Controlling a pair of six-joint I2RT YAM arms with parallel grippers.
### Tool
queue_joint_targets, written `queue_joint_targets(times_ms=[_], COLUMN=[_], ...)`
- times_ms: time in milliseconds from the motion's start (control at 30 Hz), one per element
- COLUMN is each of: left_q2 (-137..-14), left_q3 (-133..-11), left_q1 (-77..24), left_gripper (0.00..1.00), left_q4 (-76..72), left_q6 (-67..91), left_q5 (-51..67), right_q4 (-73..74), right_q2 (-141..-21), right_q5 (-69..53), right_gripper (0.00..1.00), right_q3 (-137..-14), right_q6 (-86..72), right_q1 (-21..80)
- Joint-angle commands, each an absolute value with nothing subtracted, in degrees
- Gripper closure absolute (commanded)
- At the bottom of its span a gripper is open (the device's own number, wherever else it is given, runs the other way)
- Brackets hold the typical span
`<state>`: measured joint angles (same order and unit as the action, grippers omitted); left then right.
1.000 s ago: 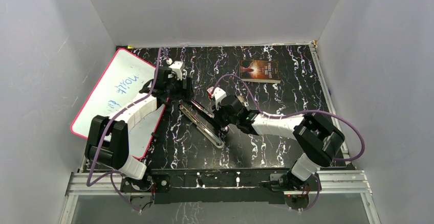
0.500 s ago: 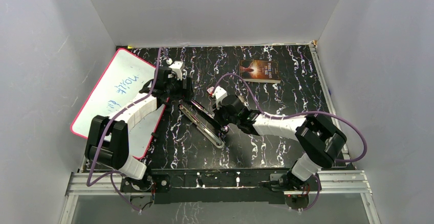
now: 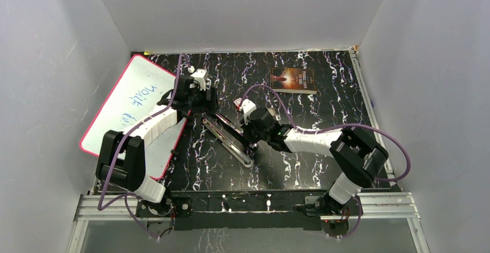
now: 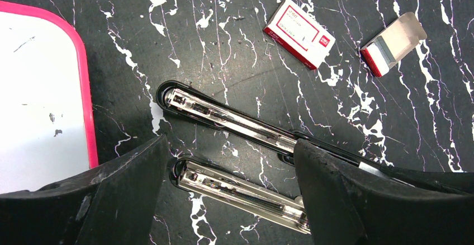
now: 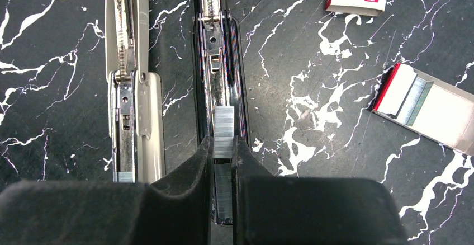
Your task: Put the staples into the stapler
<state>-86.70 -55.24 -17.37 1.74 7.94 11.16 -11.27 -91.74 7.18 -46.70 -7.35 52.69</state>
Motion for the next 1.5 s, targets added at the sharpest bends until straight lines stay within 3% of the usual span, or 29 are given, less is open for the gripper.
queue_joint_targets(times_ms=[0, 633, 1467], left_q2=[-85.99, -85.99, -86.13], left_q3=[-57.5, -57.48, -57.57], left_q1=[-17.07, -17.05, -17.05], left_gripper=[0.19, 0.19, 0.19], left_q4=[2.02, 2.02, 2.02], left_q6=[7.65, 7.65, 7.62], left_q5=[11.93, 12.04, 12.0], right_q4=[-11.56, -14.22, -10.59], right_q2=[-92.18, -88.22, -92.95], right_q5=[6.8, 6.68, 6.5], right_gripper=[1.0, 1.0, 1.0], right_q3=[-48.26, -46.32, -48.93], right_q6=[-7.68, -7.12, -7.32], right_q1=[52.96, 52.94, 52.98])
